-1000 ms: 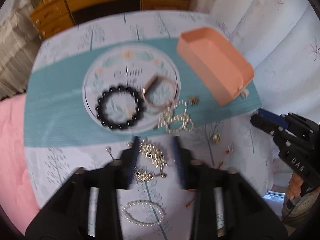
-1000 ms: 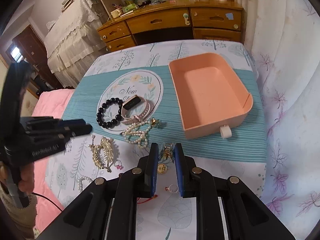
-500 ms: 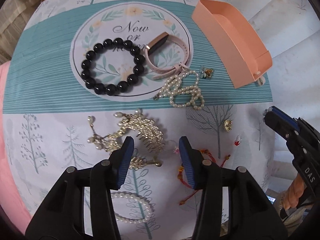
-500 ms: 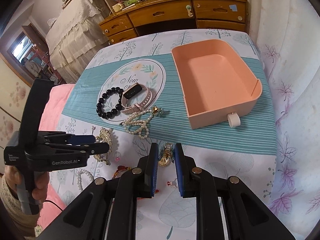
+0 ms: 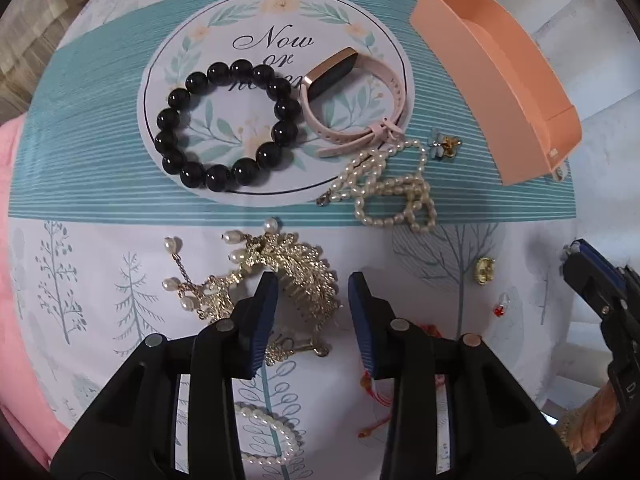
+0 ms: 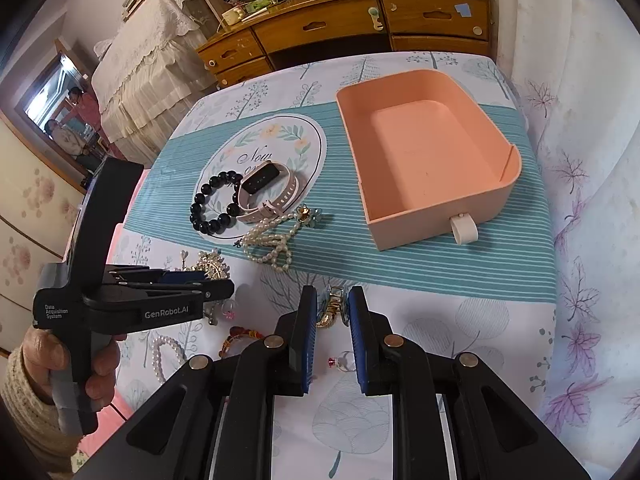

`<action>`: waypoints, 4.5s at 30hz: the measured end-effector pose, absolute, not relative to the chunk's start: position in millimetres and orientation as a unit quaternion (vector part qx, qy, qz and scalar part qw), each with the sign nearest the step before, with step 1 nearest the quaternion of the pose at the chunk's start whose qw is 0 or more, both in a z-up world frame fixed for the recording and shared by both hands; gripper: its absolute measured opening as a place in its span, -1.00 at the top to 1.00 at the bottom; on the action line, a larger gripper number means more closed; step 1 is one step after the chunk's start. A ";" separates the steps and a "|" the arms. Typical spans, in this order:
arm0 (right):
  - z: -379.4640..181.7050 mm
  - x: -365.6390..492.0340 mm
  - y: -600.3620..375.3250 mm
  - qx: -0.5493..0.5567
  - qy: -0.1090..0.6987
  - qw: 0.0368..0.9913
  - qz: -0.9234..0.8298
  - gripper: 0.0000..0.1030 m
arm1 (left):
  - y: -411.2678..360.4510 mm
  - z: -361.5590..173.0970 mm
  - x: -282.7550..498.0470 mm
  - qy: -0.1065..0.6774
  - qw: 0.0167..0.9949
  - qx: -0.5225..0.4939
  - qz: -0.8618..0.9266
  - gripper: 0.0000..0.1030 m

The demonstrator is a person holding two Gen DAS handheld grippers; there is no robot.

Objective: Organize jewelry
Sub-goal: 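Close left tool on gold leaf hair clip while right tool holds gold charm, then carry clip and charm into pink box and open both tools, then withdraw both tools from the box toward the remaining bracelets, then grasp white pearl bracelet with left tool while right tool grasps red string bracelet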

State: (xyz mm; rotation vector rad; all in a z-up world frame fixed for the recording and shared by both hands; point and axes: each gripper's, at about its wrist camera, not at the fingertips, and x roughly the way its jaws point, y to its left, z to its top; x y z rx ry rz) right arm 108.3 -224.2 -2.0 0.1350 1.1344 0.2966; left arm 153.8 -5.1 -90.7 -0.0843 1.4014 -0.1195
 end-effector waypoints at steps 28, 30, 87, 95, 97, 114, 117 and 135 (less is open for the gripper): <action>-3.6 106.7 -223.9 0.068 0.530 0.832 0.148 0.69 | 5.8 -34.9 134.9 0.561 0.826 -0.025 -0.053 0.83; 1.6 108.5 -226.3 0.071 0.524 0.836 0.146 0.68 | -1.1 -18.7 137.7 0.549 0.833 -0.015 -0.060 0.83; 41.4 80.9 -191.7 0.010 0.440 0.894 0.077 0.08 | 10.9 30.7 86.9 0.443 0.887 -0.007 -0.128 0.07; 37.9 37.5 -159.7 -0.004 0.446 0.889 0.104 0.08 | 42.2 14.3 30.3 0.439 0.893 -0.007 -0.100 0.07; 32.1 28.8 -153.9 -0.008 0.449 0.887 0.108 0.08 | 45.3 7.4 22.3 0.444 0.891 -0.010 -0.097 0.07; -32.0 -0.7 -152.6 -0.008 0.497 0.862 0.102 0.08 | 70.8 -67.1 -19.1 0.499 0.862 -0.050 -0.072 0.07; -45.0 -1.7 -153.5 -0.010 0.513 0.852 0.103 0.08 | 70.5 -79.8 -21.7 0.515 0.852 -0.055 -0.080 0.07; -61.9 -4.2 -126.9 -0.030 0.515 0.842 0.157 0.11 | 99.2 -94.2 -30.5 0.528 0.845 -0.067 -0.053 0.08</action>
